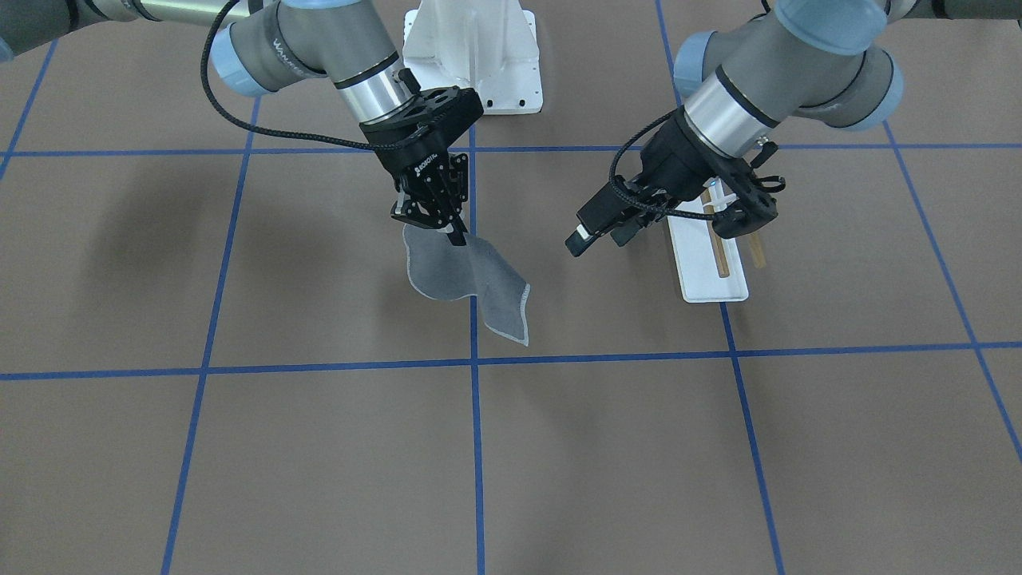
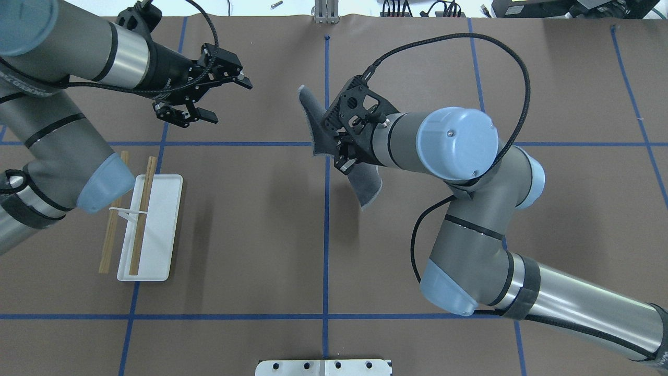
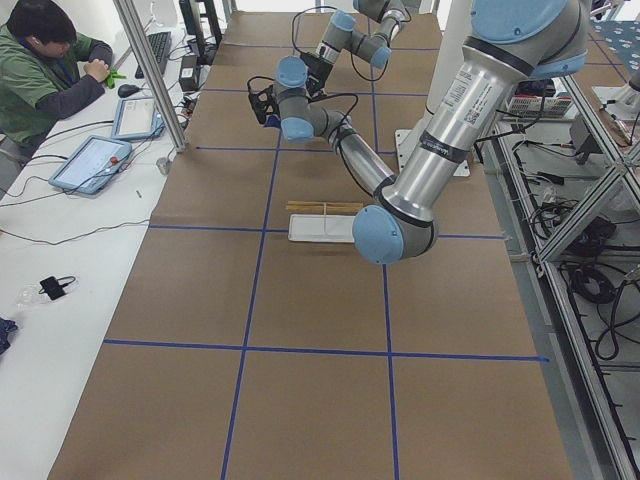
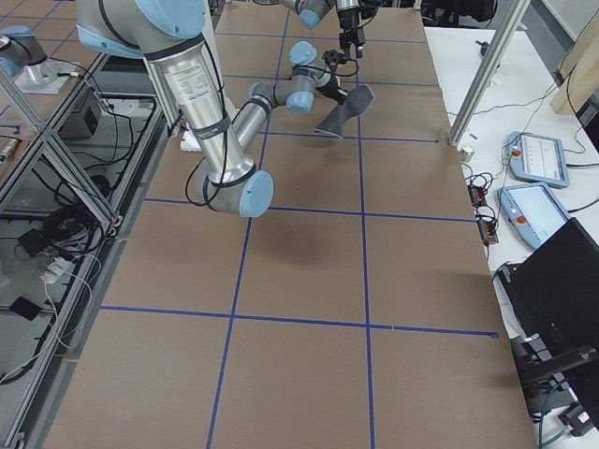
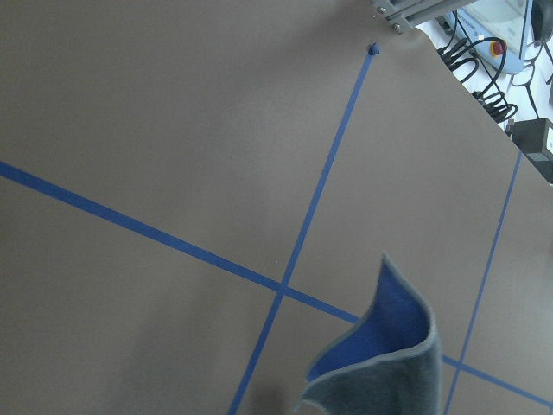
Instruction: Hang towel on rack
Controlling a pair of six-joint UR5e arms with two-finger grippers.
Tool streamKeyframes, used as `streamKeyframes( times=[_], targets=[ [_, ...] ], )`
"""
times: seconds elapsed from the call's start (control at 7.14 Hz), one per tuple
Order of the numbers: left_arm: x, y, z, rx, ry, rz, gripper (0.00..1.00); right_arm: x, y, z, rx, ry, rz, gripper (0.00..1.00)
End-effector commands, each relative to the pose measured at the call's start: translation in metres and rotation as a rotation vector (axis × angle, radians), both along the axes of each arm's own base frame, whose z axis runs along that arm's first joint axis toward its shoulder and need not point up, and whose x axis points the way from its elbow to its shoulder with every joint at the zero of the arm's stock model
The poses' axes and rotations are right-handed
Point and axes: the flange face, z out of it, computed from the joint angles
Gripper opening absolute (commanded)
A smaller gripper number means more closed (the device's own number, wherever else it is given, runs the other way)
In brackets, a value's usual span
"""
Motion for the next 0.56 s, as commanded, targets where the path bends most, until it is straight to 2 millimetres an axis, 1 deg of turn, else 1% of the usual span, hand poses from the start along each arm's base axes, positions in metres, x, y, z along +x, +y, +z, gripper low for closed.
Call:
streamKeyframes(
  times=[0.0, 0.14, 0.28, 0.42],
  targets=[
    [0.023, 0.007, -0.006, -0.025, 0.008, -0.027, 0.97, -0.014, 0.015, -0.014, 0.017, -0.011, 0.006, 0.0],
    [0.033, 0.013, -0.006, -0.031, 0.008, -0.038, 0.91, -0.014, 0.016, -0.016, 0.019, -0.013, 0.007, 0.0],
    [0.045, 0.021, -0.006, -0.026, 0.005, -0.039, 0.91, -0.014, 0.017, -0.023, 0.021, -0.026, 0.006, 0.0],
    [0.051, 0.025, -0.006, -0.027, 0.004, -0.03, 0.86, -0.013, 0.016, -0.025, 0.02, -0.03, 0.008, 0.0]
  ],
)
